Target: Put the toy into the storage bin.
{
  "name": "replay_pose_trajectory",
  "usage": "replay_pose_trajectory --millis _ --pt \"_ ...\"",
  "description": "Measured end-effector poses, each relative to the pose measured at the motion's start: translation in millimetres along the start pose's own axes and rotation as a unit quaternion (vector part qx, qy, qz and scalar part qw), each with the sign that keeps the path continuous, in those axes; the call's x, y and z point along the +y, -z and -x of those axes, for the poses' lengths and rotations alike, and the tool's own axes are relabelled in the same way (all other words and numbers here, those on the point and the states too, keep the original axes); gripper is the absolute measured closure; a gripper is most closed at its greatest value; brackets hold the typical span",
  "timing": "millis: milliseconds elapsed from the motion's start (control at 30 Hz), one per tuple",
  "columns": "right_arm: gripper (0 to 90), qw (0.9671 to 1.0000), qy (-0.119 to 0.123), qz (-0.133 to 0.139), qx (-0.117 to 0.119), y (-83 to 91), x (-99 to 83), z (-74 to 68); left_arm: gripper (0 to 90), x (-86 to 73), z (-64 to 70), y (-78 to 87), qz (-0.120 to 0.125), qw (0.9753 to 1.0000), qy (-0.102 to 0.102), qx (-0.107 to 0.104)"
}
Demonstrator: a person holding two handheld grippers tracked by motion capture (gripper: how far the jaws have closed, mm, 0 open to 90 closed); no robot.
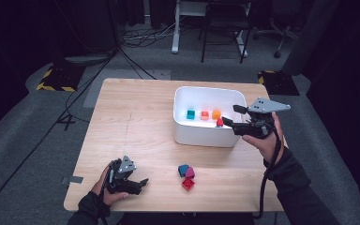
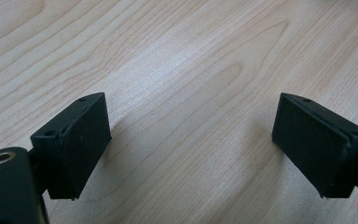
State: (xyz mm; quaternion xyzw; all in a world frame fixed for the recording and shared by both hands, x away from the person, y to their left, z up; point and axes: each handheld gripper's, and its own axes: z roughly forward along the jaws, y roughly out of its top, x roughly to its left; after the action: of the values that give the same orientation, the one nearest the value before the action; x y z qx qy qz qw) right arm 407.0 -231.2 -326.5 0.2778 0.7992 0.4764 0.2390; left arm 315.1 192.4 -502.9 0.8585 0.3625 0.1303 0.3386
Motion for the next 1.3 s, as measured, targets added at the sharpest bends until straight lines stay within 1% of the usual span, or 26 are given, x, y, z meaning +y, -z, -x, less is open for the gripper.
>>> replay_pose_trajectory --millis 33,100,167,233,333,367,400,467,533,633,700,733,800,900,933,1033,1100,1167,1200,1267,1300 --pt "34.3 1.0000 0.002 0.003 0.001 2.1 -0.8 -2.6 11.7 0.0 0.0 0.0 0.000 1.0000 0.000 0.000" --pt "34.2 0.9999 0.000 0.005 0.012 7.6 -3.5 -8.2 11.7 0.0 0.0 0.0 0.000 1.0000 0.000 0.000" --pt "33.5 0.9998 0.004 0.012 0.016 12.8 -7.0 -14.1 11.7 0.0 0.0 0.0 0.000 1.0000 0.000 0.000" --pt "32.5 0.9996 0.006 0.015 0.025 15.8 -11.5 -19.4 11.7 0.0 0.0 0.0 0.000 1.0000 0.000 0.000" --pt "30.1 0.9994 0.008 0.013 0.030 17.0 -19.2 -27.2 11.7 0.0 0.0 0.0 0.000 1.0000 0.000 0.000" --pt "30.0 0.9992 0.009 0.012 0.037 16.9 -22.1 -30.3 11.7 0.0 0.0 0.0 0.000 1.0000 0.000 0.000" --pt "30.0 0.9989 0.011 0.012 0.044 16.5 -25.3 -34.0 11.7 -0.1 0.2 0.1 0.000 1.0000 0.001 0.001" --pt "30.0 0.9986 0.022 0.007 0.047 14.2 -33.1 -41.2 11.7 -0.2 0.4 0.0 0.000 1.0000 0.001 0.001" --pt "30.3 0.9979 0.029 -0.002 0.058 10.2 -42.3 -49.3 11.7 -0.1 0.2 0.1 -0.001 1.0000 0.001 0.001" --pt "31.3 0.9973 0.036 -0.014 0.062 2.7 -55.6 -60.1 11.7 -0.1 0.2 0.1 -0.001 1.0000 0.001 0.001" --pt "31.8 0.9960 0.035 -0.020 0.079 -4.2 -65.3 -66.5 11.7 -0.1 0.1 0.1 -0.001 1.0000 0.001 0.001" --pt "32.4 0.9956 0.036 -0.023 0.084 -6.9 -68.2 -68.8 11.7 -0.1 0.2 0.1 0.000 1.0000 0.001 0.001" --pt "33.2 0.9936 0.046 -0.030 0.099 -14.1 -76.2 -73.4 11.7 -0.1 0.2 0.1 -0.001 1.0000 0.001 0.001" --pt "34.1 0.9918 0.040 -0.047 0.112 -25.7 -87.3 -82.3 11.7 -0.1 0.3 0.1 0.000 1.0000 0.002 0.001" --pt "34.1 0.9909 0.045 -0.051 0.116 -29.6 -90.6 -84.5 11.7 -0.1 0.3 0.1 -0.001 1.0000 0.002 0.000" --pt "34.8 0.9892 0.036 -0.059 0.129 -40.5 -98.7 -93.4 11.7 -0.1 0.3 0.1 -0.001 1.0000 0.002 0.001" --pt "34.8 0.9876 0.042 -0.070 0.135 -47.2 -102.3 -98.0 11.7 -0.1 0.2 0.1 -0.001 1.0000 0.001 0.001" --pt "34.7 0.9864 0.038 -0.071 0.143 -53.4 -105.5 -102.1 11.7 -0.1 0.3 0.1 -0.001 1.0000 0.002 0.001" --pt "34.6 0.9855 0.029 -0.074 0.150 -56.7 -107.1 -104.9 11.7 -0.1 0.3 0.1 -0.001 1.0000 0.001 0.001" --pt "34.5 0.9848 0.033 -0.079 0.151 -62.1 -108.6 -108.4 11.7 -0.1 0.3 0.1 -0.001 1.0000 0.001 0.001" --pt "34.5 0.9841 0.031 -0.081 0.155 -64.3 -109.2 -111.3 11.7 -0.1 0.4 0.1 0.000 1.0000 0.001 0.001"
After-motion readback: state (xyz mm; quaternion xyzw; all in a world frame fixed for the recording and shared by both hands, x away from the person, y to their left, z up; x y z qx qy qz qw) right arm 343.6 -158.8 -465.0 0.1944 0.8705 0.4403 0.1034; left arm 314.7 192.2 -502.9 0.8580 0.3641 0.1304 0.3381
